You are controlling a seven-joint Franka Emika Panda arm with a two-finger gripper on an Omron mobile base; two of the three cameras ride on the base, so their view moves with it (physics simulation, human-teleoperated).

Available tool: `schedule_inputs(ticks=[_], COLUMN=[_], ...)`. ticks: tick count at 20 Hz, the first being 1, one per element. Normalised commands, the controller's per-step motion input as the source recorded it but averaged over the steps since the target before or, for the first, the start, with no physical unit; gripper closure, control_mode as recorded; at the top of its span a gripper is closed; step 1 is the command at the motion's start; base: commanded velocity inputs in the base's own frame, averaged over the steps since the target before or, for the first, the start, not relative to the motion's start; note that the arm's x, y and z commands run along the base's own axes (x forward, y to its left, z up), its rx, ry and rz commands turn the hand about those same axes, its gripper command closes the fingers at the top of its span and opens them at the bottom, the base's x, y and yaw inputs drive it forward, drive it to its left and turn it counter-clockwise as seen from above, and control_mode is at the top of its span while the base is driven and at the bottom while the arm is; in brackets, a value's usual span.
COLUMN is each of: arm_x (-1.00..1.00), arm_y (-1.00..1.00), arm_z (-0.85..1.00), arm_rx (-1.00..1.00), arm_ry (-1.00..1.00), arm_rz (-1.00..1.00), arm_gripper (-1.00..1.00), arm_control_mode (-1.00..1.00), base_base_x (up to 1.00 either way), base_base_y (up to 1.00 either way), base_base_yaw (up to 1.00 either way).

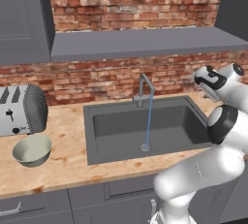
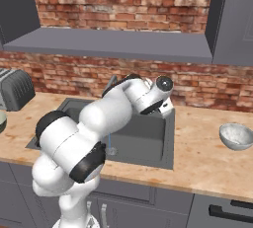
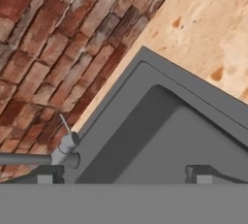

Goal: Rinse each bowl for a few seconds and place them down in the sink or on the counter.

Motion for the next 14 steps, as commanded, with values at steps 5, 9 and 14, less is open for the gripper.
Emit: schedule_inputs(ticks=[5, 9, 14], arm_x=[-0.46, -0.43, -0.41], arm_y=[-0.04, -0.03, -0.05], arm_z=[0.09, 0.05, 0.03], arm_rx=[-0.11, -0.17, -0.2], arm_ry=[0.0, -0.01, -0.02], arm_rz=[0.0, 0.01, 0.01], arm_gripper=[-1.0, -1.0, -1.0], arm_control_mode=[-1.0, -1.0, -1.0], base_base_x=[0.0, 0.0, 0.0], base_base_y=[0.0, 0.0, 0.0], base_base_yaw=[0.0, 0.0, 0.0])
